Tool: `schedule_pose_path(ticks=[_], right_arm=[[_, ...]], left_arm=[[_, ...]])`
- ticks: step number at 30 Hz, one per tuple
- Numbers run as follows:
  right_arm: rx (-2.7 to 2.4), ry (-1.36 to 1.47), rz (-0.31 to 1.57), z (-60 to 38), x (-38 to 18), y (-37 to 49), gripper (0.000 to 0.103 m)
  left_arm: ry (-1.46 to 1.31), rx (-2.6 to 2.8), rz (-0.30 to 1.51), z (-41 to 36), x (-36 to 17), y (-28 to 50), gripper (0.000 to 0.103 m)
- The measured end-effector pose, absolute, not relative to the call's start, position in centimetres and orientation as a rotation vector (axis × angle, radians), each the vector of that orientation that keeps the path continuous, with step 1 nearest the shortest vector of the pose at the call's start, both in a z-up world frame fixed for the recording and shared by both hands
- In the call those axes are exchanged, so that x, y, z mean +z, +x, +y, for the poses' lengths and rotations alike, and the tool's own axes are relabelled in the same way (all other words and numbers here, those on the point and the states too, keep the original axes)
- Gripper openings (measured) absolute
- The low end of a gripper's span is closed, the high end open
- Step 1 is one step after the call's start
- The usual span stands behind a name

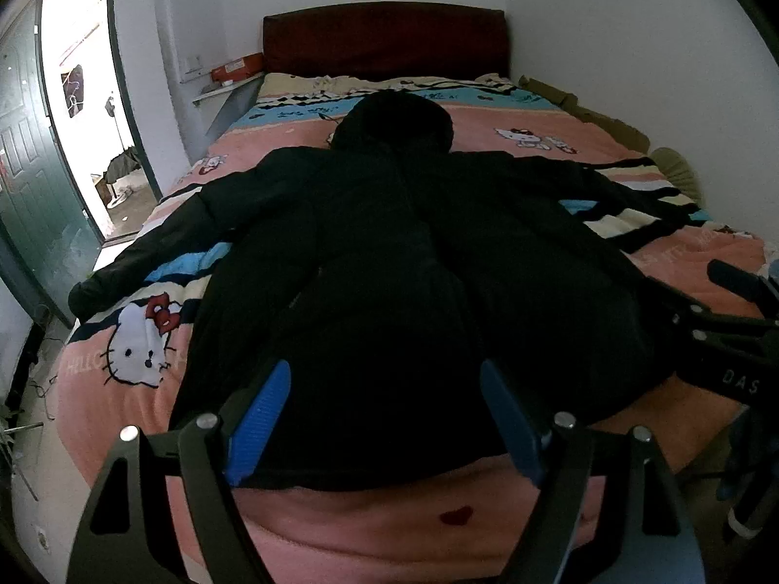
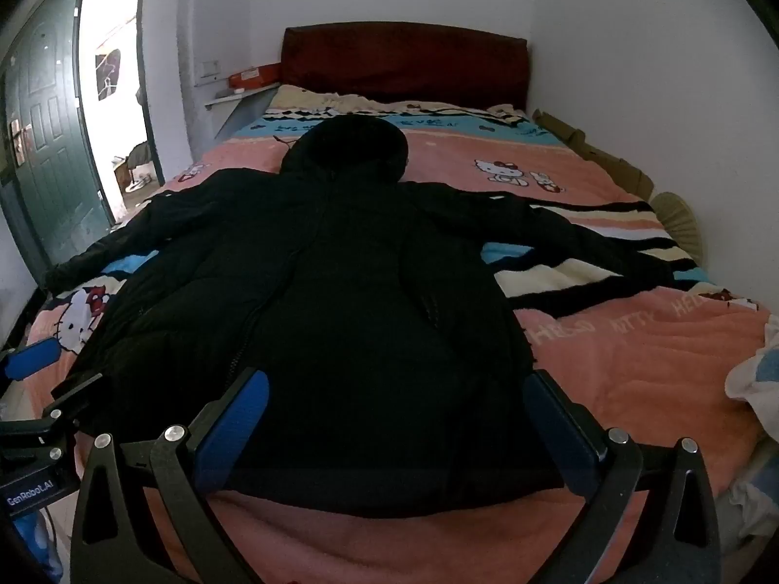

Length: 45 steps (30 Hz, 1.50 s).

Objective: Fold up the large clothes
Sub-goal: 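Position both grippers over the black jacket's hem, ready to grasp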

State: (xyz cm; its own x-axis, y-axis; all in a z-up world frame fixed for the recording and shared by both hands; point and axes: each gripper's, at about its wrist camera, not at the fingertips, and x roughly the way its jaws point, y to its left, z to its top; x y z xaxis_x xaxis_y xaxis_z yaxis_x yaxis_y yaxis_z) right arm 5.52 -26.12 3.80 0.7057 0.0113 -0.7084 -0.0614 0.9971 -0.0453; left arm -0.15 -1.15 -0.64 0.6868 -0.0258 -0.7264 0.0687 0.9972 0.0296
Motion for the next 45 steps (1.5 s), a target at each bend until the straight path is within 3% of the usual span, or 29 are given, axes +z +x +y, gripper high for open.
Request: schedule_pose_path(ticks=[45], right_arm=[[-0.005, -0.039, 0.819, -28.0, 4.3, 8.7, 0.103]], left_arm=[[0.027, -0.11, 0.872, -0.5, -0.8, 3.5, 0.08]])
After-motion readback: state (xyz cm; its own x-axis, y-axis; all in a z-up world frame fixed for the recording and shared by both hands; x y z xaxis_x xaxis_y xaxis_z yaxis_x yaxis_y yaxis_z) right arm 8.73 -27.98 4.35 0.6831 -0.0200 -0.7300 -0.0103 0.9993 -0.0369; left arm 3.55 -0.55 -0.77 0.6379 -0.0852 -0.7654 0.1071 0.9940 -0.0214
